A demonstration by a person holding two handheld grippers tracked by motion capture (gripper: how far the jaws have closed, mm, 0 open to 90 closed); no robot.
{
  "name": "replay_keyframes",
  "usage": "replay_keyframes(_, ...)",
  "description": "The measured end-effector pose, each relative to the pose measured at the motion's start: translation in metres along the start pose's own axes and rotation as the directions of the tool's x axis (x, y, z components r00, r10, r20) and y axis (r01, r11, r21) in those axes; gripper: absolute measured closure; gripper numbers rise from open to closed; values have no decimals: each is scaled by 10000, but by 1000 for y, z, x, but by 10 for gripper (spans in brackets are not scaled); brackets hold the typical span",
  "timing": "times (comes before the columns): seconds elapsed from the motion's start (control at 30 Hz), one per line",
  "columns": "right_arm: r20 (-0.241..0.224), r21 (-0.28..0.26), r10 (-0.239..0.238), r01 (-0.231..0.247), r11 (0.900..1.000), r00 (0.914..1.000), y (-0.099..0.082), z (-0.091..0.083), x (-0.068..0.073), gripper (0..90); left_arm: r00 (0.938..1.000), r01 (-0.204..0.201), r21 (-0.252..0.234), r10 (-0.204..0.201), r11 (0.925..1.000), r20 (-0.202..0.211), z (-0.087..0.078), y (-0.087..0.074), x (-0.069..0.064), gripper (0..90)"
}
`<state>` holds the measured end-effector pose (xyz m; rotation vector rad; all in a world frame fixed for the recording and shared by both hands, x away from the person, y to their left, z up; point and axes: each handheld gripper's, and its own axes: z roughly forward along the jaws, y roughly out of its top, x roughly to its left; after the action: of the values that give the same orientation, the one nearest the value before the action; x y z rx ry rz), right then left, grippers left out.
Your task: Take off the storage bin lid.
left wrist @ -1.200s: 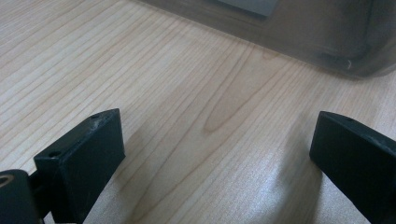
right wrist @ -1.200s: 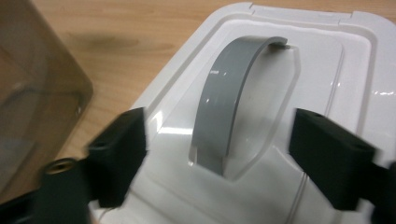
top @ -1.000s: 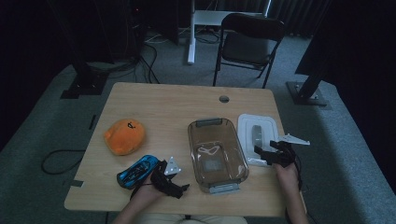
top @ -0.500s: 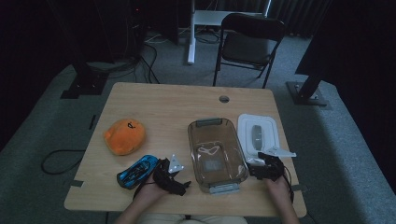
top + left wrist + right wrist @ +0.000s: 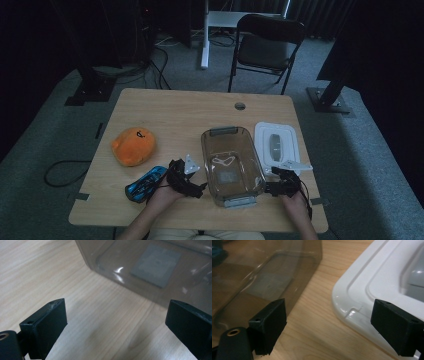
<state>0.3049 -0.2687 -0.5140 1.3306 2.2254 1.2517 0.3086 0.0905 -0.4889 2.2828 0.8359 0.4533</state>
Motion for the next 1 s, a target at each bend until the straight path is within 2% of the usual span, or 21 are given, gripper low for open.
replay_keyframes(0.1, -22, 69, -71, 71, 10000, 10000, 0, 0, 2, 128, 10000, -28, -19, 27, 10000, -43, 0, 2, 0, 43)
replay_keyframes(0.2, -162, 77, -180, 182, 9998, 9997, 0, 1, 7, 140, 9995, -307, 116, 308, 9995, -32, 0, 11, 3, 43)
replay_keyframes(0.27, -133, 86, -154, 156, 9998, 9998, 0, 0, 8, 140, 9996, -264, 184, 265, 9995, -42, 2, 12, 6, 43)
replay_keyframes(0.53, -553, 165, -112, 122, 9998, 9984, -2, 1, 12, 140, 9980, -463, 545, 485, 9974, -415, 6, 18, 19, 43)
replay_keyframes(0.7, -802, 306, -227, 253, 9992, 9965, -2, 5, 19, 141, 9961, -452, 690, 502, 9966, -724, 6, 21, 27, 51)
replay_keyframes(1.0, -1104, 425, -622, 672, 9968, 9919, 4, 15, 35, 140, 9967, -43, 843, 111, 9964, -801, 8, 21, 48, 51)
